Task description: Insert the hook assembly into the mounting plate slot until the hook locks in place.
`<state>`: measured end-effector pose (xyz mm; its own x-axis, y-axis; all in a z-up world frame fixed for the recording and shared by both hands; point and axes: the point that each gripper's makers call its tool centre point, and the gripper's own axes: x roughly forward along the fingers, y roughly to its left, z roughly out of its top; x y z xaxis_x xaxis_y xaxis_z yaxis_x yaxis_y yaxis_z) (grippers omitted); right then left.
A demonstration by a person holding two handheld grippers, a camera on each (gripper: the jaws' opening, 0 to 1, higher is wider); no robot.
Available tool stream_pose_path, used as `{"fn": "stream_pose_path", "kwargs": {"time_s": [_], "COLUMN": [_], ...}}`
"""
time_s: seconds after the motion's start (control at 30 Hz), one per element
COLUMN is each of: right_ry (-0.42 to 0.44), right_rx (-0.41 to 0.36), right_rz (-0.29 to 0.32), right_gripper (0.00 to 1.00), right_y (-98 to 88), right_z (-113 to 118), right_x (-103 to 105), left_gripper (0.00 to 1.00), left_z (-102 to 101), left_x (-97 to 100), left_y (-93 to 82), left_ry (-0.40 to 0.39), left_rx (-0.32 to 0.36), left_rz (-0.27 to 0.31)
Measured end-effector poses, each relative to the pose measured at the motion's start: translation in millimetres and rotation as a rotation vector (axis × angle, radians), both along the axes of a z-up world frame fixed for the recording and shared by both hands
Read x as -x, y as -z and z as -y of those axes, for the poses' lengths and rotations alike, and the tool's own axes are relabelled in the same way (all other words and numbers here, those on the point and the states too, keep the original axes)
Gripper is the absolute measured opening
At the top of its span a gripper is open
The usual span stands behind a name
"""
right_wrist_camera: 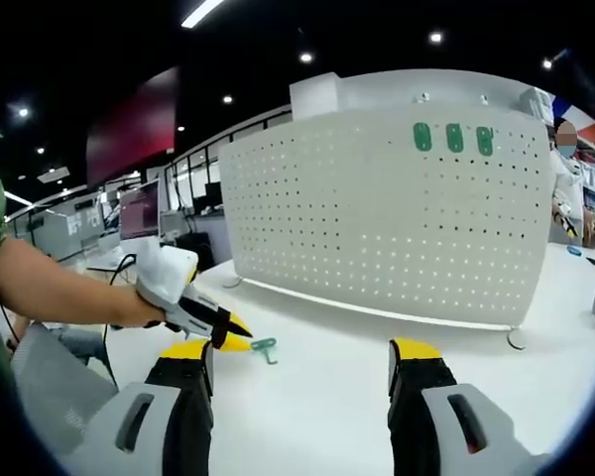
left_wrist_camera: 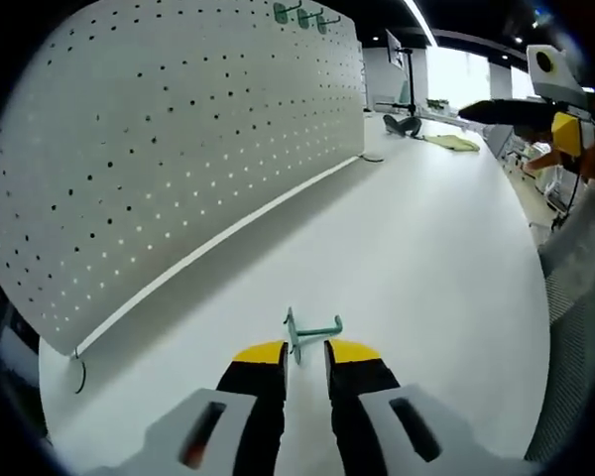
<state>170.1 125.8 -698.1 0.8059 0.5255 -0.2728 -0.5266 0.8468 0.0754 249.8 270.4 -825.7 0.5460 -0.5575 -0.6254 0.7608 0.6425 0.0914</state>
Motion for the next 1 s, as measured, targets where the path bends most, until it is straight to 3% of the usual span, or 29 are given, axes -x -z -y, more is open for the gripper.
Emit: {"fn": "stream_pose_path", "kwargs": {"time_s": [1.0], "right_ry": [0.002], "right_rx": [0.005], "right_rz": [-0.004], "right_gripper": [0.72], "right_y": [0.7], "right_z": [2], "right_x": [-1], "left_gripper": [0.03], "left_z": [-5], "left_x": [-4.7], "left_y": [13.5], "left_ry": [-0.029], "left_rx": [-0.039], "left_rz": [-0.024]}}
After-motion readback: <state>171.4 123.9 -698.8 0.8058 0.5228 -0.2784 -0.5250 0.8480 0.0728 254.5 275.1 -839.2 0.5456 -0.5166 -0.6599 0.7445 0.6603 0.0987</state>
